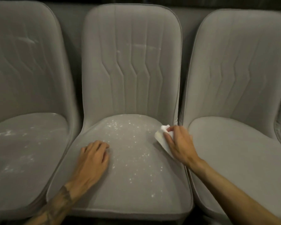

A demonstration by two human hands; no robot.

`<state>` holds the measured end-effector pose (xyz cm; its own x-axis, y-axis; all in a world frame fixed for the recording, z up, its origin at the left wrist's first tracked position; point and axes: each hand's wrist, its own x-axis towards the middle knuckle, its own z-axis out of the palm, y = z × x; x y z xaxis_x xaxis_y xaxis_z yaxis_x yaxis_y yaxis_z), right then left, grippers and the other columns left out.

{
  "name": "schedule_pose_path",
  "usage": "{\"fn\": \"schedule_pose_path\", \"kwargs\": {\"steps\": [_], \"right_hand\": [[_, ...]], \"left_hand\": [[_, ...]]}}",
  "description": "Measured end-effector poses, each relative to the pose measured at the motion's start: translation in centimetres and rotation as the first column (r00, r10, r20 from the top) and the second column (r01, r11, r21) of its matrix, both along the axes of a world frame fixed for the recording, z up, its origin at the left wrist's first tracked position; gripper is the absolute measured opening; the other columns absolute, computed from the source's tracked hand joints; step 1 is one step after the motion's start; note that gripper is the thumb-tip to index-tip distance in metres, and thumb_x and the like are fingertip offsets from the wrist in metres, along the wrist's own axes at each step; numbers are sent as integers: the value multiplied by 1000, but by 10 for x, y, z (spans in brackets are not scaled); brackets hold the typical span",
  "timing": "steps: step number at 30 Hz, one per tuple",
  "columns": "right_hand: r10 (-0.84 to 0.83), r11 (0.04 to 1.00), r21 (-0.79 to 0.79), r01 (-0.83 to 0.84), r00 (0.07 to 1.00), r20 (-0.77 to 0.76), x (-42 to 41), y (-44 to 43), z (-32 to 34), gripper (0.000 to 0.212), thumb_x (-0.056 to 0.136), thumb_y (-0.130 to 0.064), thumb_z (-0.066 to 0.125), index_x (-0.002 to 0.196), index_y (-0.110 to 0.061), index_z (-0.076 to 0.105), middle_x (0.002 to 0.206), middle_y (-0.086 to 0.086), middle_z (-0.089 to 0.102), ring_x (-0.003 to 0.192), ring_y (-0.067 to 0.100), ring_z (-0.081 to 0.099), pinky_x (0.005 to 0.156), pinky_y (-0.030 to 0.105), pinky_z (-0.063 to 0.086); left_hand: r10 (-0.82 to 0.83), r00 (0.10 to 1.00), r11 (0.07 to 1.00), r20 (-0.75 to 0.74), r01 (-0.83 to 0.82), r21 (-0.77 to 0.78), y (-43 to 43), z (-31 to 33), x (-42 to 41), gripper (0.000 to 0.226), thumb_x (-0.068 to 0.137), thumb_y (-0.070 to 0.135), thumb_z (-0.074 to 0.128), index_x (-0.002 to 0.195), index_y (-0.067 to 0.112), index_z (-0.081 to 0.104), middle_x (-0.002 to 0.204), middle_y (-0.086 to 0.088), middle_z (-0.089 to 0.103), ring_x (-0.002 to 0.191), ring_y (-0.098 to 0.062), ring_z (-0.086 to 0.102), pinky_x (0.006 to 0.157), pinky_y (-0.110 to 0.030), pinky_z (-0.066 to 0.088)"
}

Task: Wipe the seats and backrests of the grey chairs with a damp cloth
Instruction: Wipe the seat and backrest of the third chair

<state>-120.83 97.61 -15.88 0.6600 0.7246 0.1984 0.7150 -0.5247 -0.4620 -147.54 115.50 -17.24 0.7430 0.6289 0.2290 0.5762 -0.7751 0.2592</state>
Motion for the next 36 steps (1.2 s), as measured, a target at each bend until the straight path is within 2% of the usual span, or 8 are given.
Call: {"fn": "schedule_pose_path", "kwargs": {"steps": [3, 6, 9, 12, 19, 27, 33, 36], "right_hand": [[-121, 970, -191, 148, 982, 148, -12, 11, -3, 36, 102, -39, 43, 128, -16, 54, 129, 9, 43, 119, 28, 43, 100, 39, 37], [-76, 988, -114, 100, 978, 194, -17, 22, -12, 29, 102, -29, 43, 119, -8, 55, 118, 11, 46, 107, 30, 47, 95, 41, 42], [-36, 984, -160, 77, 970, 242, -12, 30, -22, 35, 103, -39, 41, 114, -7, 52, 114, 11, 48, 101, 27, 46, 92, 39, 42], [-69, 969, -214, 126, 964, 256, -3, 36, -28, 38, 102, -43, 38, 113, -8, 51, 113, 12, 49, 100, 28, 46, 90, 39, 42], [129, 948, -309, -81, 982, 137, 5, 33, -30, 32, 100, -53, 38, 110, -23, 46, 106, -2, 44, 87, 14, 48, 82, 33, 49], [-86, 975, -182, 130, 969, 231, -4, 69, -33, 30, 102, -29, 44, 102, -1, 55, 100, 19, 52, 90, 37, 50, 83, 50, 42], [-25, 970, -234, 68, 983, 184, -11, 62, -41, 27, 100, -54, 37, 98, -28, 42, 95, -3, 46, 75, 18, 52, 69, 33, 41], [-35, 977, -196, 82, 972, 233, -13, 60, -42, 28, 103, -47, 37, 98, -20, 44, 97, 3, 47, 79, 24, 53, 72, 39, 46]], "left_hand": [[14, 1000, 1000, 17, -14, 9, 32, -5, -18, 57, 94, 41, 24, 111, 12, 70, 112, -8, 68, 103, -34, 64, 92, -48, 43], [42, 998, 998, 45, -43, 40, 63, -15, -26, 45, 96, 35, 32, 109, 13, 69, 112, -9, 68, 99, -36, 64, 88, -50, 45], [44, 998, 996, 34, -46, 72, 90, -22, -26, 39, 97, 32, 36, 109, 12, 68, 110, -11, 66, 98, -37, 63, 86, -50, 43], [12, 1000, 996, -1, -12, 92, 115, -27, -26, 36, 98, 32, 38, 109, 13, 66, 111, -10, 64, 96, -37, 62, 84, -49, 44], [-86, 995, 991, -52, 91, 99, 146, -28, -18, 33, 99, 32, 41, 112, 12, 64, 115, -9, 58, 93, -33, 55, 81, -49, 45], [-123, 992, 990, 19, 121, 66, 150, -32, -22, 30, 100, 31, 41, 110, 13, 63, 114, -5, 56, 93, -29, 50, 84, -48, 45], [-163, 984, 985, 73, 158, 70, 154, -34, -23, 25, 101, 29, 44, 110, 14, 62, 113, -6, 57, 94, -29, 49, 86, -50, 44], [-147, 988, 985, 49, 142, 95, 156, -40, -22, 25, 102, 33, 41, 113, 18, 58, 115, -4, 55, 95, -28, 48, 85, -51, 45]]}}
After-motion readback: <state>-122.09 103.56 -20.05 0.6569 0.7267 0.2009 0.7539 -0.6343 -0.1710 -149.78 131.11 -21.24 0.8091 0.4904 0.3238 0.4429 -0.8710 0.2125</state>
